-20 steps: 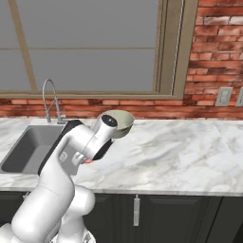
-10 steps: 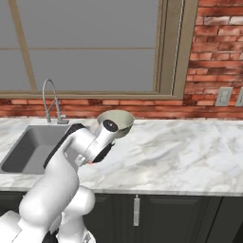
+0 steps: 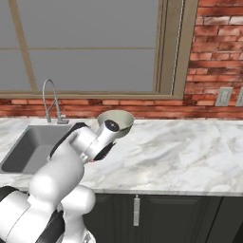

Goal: Open the cabinet. Pick the bar soap and place it next to the sink. Then close the cabinet.

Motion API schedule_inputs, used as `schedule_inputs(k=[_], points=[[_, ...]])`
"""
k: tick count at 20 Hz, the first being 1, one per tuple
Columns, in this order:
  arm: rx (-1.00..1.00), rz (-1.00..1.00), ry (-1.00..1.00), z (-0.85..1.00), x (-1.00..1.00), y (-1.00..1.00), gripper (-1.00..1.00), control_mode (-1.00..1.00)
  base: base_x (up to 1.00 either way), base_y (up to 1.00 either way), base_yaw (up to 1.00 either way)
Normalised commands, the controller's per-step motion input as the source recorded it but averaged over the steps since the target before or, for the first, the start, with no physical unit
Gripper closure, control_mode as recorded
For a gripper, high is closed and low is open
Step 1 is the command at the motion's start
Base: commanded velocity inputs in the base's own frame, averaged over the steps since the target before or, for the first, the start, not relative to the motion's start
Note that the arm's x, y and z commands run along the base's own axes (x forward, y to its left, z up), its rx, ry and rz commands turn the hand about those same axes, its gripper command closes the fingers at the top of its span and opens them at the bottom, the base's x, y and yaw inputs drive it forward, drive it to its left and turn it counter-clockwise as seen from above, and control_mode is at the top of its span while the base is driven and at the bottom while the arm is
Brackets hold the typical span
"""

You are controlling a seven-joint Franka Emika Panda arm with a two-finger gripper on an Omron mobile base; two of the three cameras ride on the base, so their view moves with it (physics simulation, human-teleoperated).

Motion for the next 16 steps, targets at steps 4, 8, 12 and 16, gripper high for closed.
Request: schedule_inputs(k=[4,8,12,16], points=[[0.00,0.00,0.00,-0.13,0.00,0.00,1.00,-1.00,0.00,0.00,0.00],[0.00,0.00,0.00,-0.11,0.00,0.00,1.00,-1.00,0.00,0.00,0.00],[0.00,0.00,0.00,-0.13,0.00,0.00,1.00,-1.00,0.00,0.00,0.00],[0.00,0.00,0.00,-0.15,0.00,0.02,1.00,-1.00,0.00,0.00,0.00]])
